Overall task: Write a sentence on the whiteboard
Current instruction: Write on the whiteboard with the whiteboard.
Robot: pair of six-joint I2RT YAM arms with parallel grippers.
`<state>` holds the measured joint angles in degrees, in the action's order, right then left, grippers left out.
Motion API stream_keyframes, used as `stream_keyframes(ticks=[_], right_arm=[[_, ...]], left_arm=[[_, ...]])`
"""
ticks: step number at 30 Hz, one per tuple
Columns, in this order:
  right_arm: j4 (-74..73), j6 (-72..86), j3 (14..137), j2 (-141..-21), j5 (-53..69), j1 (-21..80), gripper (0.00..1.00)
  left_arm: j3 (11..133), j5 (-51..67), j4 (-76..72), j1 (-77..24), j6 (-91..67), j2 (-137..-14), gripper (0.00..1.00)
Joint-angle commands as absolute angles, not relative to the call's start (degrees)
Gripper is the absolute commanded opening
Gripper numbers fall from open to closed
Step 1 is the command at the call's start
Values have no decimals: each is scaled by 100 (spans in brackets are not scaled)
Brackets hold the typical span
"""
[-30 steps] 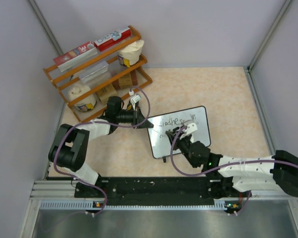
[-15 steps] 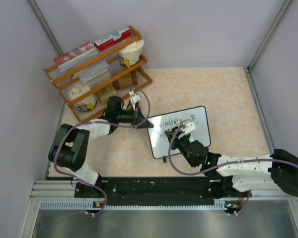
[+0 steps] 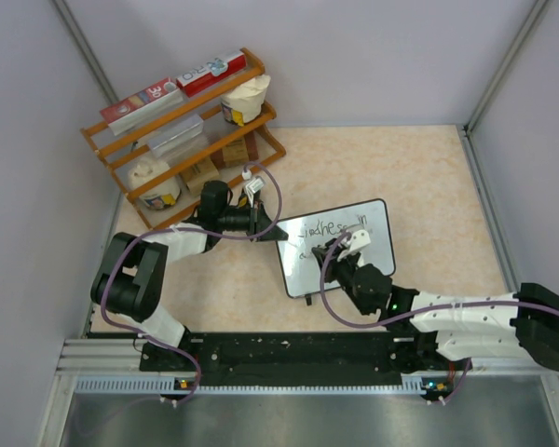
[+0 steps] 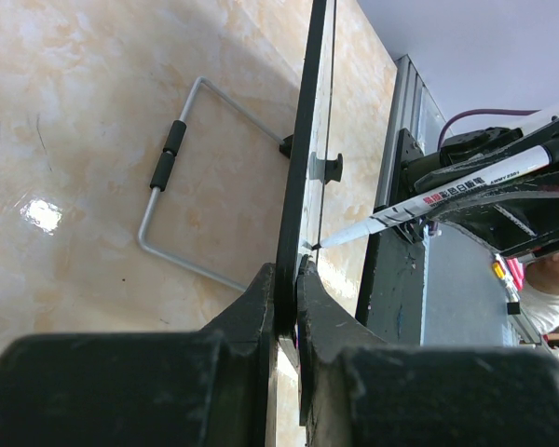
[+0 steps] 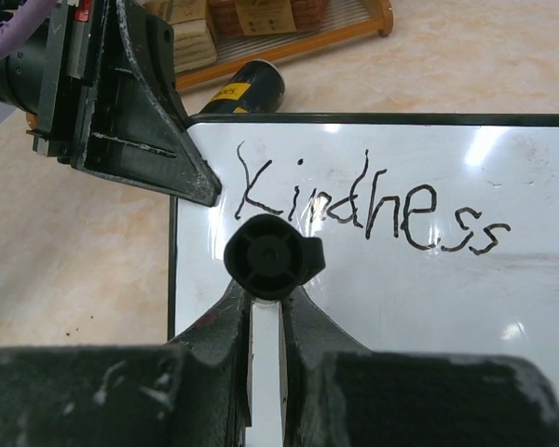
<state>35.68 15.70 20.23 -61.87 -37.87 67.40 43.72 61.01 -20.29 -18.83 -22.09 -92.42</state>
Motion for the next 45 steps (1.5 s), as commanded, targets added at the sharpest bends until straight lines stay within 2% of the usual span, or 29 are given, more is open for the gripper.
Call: stream_keyframes(ticks=[1, 13, 31, 45], right_arm=[[3401, 1609, 1977, -6038, -4087, 6812, 0], [3384, 1415, 2303, -5441, -3894, 6689, 0], [3358, 1731, 2312, -6012, -3700, 6434, 0], [3419, 1714, 2127, -5555, -3876, 6399, 0]], left_arm=[[4236, 5493, -1582, -1942, -1424, -9448, 0], [4245, 5502, -1564, -1942, -1424, -9466, 0], [4245, 5493, -1556, -1942, -1406, -9457, 0], [4254, 5502, -1556, -1942, -1406, -9466, 0]])
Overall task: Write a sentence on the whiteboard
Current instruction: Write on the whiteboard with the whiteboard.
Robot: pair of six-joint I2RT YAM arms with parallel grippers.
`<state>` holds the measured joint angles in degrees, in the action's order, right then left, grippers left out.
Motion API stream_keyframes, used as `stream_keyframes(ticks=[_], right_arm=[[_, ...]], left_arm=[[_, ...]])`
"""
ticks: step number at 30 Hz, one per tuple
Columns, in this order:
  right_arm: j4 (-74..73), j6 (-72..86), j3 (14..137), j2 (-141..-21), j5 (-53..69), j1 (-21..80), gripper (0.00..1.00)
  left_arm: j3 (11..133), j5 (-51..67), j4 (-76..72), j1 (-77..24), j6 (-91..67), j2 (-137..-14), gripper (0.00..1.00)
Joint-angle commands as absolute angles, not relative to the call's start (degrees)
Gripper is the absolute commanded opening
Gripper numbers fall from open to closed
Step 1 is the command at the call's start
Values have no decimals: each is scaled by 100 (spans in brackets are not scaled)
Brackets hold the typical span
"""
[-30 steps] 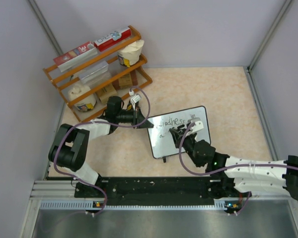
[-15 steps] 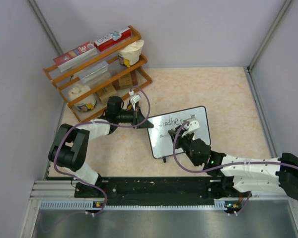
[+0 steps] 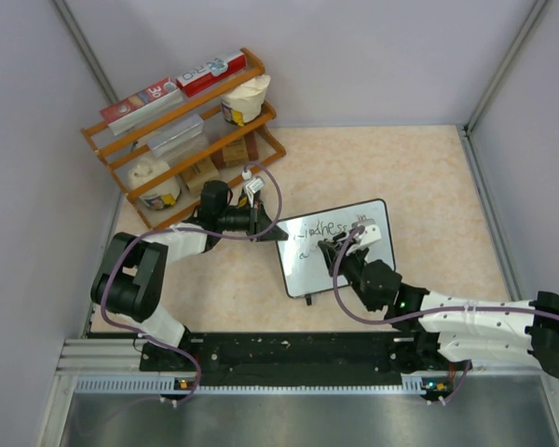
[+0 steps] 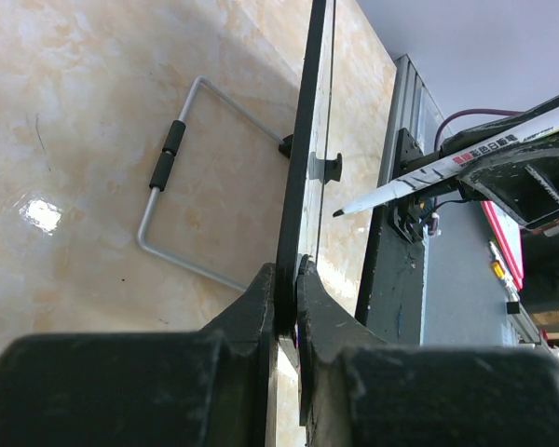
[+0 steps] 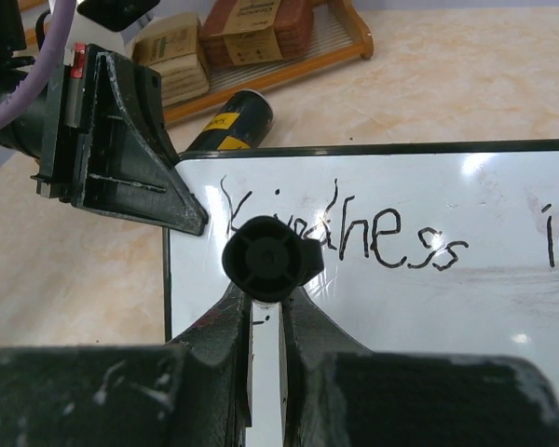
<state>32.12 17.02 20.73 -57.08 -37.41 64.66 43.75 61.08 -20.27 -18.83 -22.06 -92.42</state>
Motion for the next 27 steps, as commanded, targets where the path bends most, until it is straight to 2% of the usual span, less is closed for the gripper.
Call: stream_keyframes(ticks=[1, 12, 27], right_arm=[[3410, 1705, 2136, -5581, -3885, 6390, 0], [3445, 1854, 2232, -6161, -3815, 6328, 0], [2989, 2030, 2145, -6100, -3568, 6328, 0]], left_arm=[[4254, 5511, -1556, -1934, -1406, -9466, 0], [4245, 5502, -1556, -1942, -1406, -9457, 0], [4254, 5511, -1556, -1942, -1406, -9466, 0]])
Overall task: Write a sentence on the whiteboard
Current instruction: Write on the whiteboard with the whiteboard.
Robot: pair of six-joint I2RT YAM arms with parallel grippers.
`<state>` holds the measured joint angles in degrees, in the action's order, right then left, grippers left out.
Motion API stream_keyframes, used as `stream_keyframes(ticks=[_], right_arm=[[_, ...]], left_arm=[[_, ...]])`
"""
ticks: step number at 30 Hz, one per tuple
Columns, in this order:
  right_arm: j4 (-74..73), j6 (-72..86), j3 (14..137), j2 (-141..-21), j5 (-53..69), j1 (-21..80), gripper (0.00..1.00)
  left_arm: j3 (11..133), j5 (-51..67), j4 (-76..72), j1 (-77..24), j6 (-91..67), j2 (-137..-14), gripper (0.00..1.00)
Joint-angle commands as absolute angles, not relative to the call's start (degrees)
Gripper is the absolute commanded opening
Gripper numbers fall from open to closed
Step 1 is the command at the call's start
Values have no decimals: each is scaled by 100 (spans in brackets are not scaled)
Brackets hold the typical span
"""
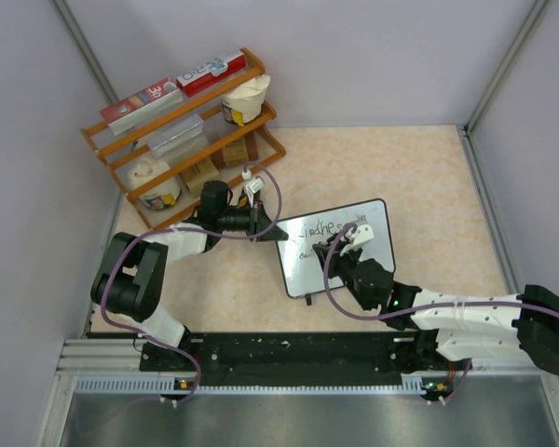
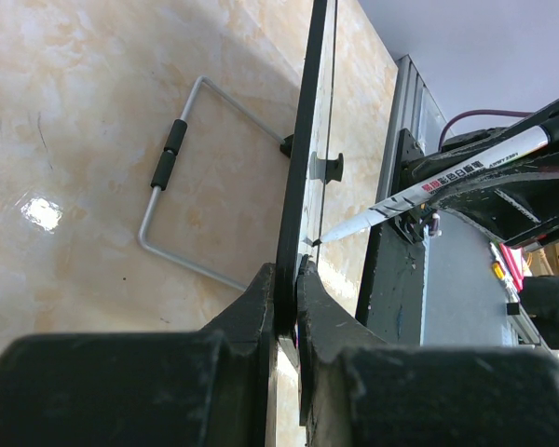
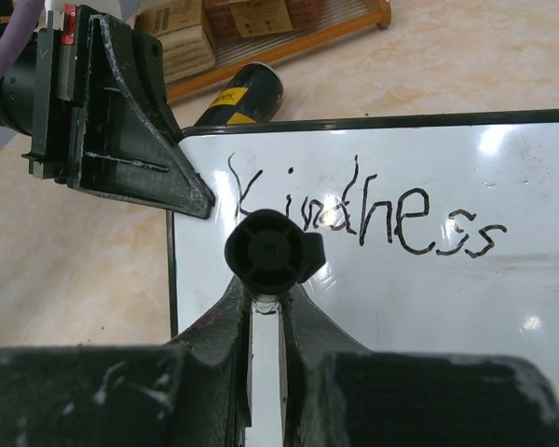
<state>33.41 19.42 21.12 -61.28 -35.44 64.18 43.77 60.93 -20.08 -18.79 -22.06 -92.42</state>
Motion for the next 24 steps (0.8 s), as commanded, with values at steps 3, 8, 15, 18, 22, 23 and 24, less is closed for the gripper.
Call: stream_keyframes(ticks=[3, 8, 15, 18, 22, 23, 24], right_arm=[[2918, 2030, 2101, -6003, -3630, 6328, 0], [2830, 2022, 2066, -5924, -3753, 6320, 0], [2804, 1995, 2057, -5819, -3876, 6293, 0], [2786, 1951, 2083, -5740, -3937, 6267, 0], [2786, 1872, 2127, -5625, -3920, 6240, 0], [2795, 1855, 2136, -5599, -3885, 6240, 0], [2804, 1846, 2144, -5555, -3850, 6240, 0]], left_arm=[[4254, 5511, -1556, -1942, -1406, -9466, 0], [4254, 5511, -1556, -1942, -1406, -9466, 0], [4263, 5502, -1556, -1942, -1406, -9475, 0], [4263, 5502, -1556, -1942, -1406, -9475, 0], [4263, 5502, -1547, -1942, -1406, -9475, 0], [4263, 5502, -1547, -1942, -1406, -9475, 0], [4263, 5502, -1547, -1942, -1406, -9475, 0]])
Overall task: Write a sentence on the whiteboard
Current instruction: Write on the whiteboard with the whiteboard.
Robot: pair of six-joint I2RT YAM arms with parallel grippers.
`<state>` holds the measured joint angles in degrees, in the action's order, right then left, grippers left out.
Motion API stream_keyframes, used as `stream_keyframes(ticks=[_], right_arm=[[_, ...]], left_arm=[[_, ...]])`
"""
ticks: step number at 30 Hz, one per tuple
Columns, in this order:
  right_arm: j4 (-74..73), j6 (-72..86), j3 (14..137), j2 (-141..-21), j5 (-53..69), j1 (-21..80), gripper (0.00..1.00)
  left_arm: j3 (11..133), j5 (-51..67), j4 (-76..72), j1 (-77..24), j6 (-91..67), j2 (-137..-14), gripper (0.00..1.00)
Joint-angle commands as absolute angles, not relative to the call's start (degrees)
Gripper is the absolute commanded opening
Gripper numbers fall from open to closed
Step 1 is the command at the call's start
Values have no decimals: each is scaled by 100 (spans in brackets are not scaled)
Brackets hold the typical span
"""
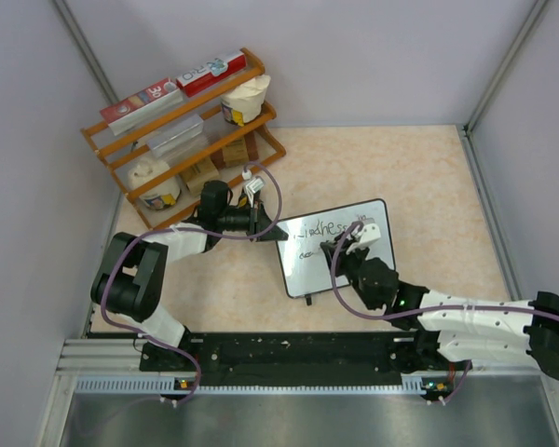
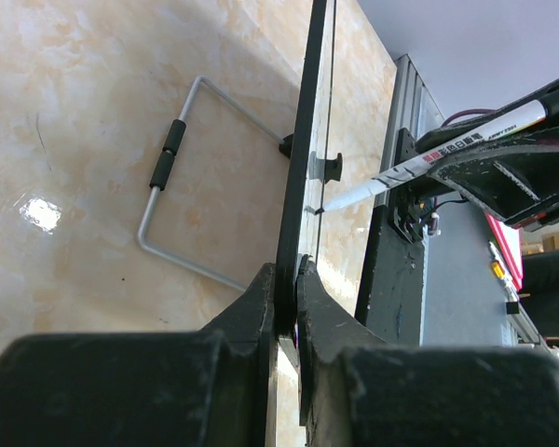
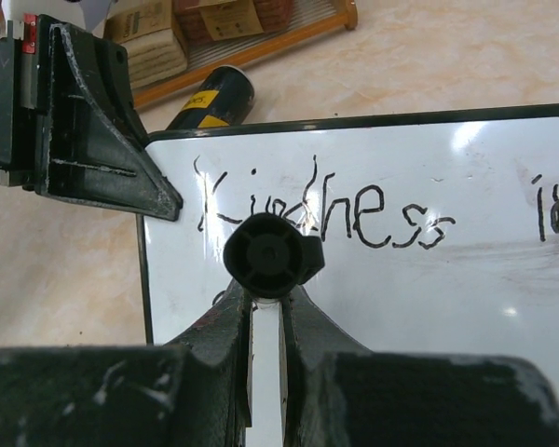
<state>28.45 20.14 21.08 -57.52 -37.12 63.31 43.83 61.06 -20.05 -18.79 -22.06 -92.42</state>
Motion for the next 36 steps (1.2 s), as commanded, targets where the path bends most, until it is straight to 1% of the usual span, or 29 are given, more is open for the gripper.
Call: stream_keyframes(ticks=[1, 4, 8, 21, 28, 36], right_arm=[[2812, 1828, 2153, -5433, -3789, 6240, 0], [3005, 1793, 2074, -5073, -3586, 6240, 0], [2980, 1670, 2135, -4913, -3595, 6205, 0], [3120, 1854, 2320, -5607, -3366, 6038, 0], [3173, 1898, 2276, -5677, -3278, 6038, 0], [3085, 1986, 2206, -5854, -3489, 6038, 0]], left_arm=[[4263, 5502, -1547, -1942, -1406, -9475, 0], [4263, 5502, -1547, -1942, -1397, -9475, 0], [4263, 5502, -1538, -1942, -1397, -9475, 0], [4254, 5493, -1538, -1942, -1397, -9457, 0], [4254, 5502, -1547, -1942, -1397, -9457, 0], [4254, 5502, -1547, -1942, -1397, -9457, 0]])
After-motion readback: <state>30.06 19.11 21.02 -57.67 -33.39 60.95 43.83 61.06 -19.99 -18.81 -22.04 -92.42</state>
